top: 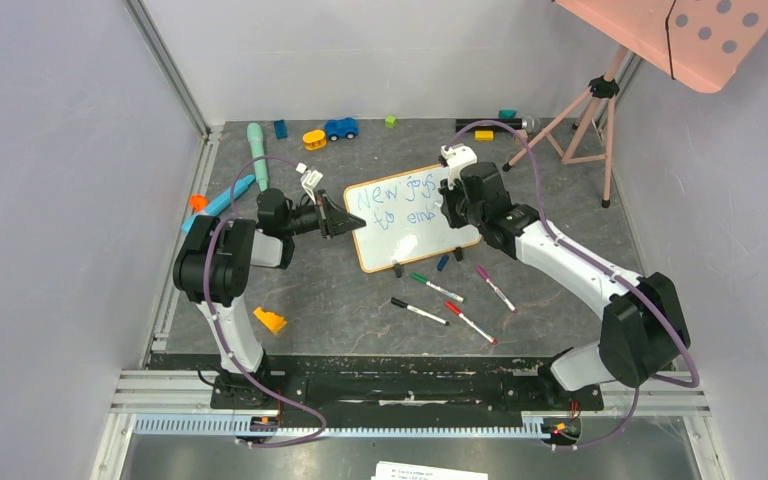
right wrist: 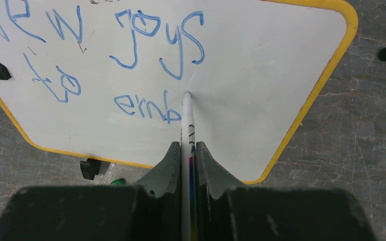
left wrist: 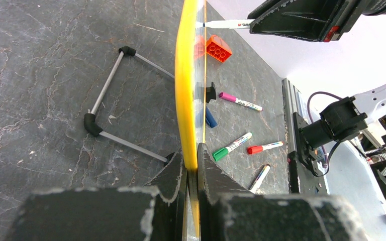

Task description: Write a sentence on the whiteboard

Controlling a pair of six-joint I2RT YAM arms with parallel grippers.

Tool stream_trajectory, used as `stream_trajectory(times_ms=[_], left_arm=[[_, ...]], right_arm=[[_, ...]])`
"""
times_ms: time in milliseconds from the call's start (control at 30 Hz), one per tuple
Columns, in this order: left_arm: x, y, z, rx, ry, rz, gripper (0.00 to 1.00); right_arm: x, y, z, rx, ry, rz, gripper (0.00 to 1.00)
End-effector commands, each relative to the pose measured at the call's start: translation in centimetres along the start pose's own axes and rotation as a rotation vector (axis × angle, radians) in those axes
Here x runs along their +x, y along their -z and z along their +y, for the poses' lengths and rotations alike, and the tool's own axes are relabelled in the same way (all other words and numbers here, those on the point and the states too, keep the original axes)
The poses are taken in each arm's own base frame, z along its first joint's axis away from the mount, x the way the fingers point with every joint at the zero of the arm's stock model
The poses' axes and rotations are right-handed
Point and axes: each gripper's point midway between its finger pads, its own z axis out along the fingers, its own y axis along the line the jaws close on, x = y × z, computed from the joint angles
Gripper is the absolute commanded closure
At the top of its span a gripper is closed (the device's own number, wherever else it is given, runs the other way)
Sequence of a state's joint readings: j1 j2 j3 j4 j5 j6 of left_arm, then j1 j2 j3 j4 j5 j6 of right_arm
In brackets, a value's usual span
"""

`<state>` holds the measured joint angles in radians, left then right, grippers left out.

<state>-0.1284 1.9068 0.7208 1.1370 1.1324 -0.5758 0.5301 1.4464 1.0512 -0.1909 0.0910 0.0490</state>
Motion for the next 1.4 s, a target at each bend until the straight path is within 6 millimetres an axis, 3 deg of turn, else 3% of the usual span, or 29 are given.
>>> stream_trajectory(times_ms=[0, 333, 500, 1367], left_arm=[[0.8, 0.0, 0.7, 0.009, -0.101, 0.008, 0.98], [0.8, 0.0, 0.8, 0.006, -0.099, 0.009, 0.98], [0.8, 0.0, 0.8, 0.007, -0.098, 0.01, 0.98], [0.8, 0.0, 0.8, 0.007, -0.1, 0.01, 0.98]], right_arm=[[-1.7, -0.3, -1.0, 0.04, 0.001, -0.051, 1.0], [2.0, 0.1, -0.9, 0.031, -0.01, 0.01, 1.0], [2.8, 0.1, -0.8, 0.026, -0.011, 0.024, 1.0], [-2.1, -0.6, -1.4, 0.058, 0.001, -0.054, 1.0]])
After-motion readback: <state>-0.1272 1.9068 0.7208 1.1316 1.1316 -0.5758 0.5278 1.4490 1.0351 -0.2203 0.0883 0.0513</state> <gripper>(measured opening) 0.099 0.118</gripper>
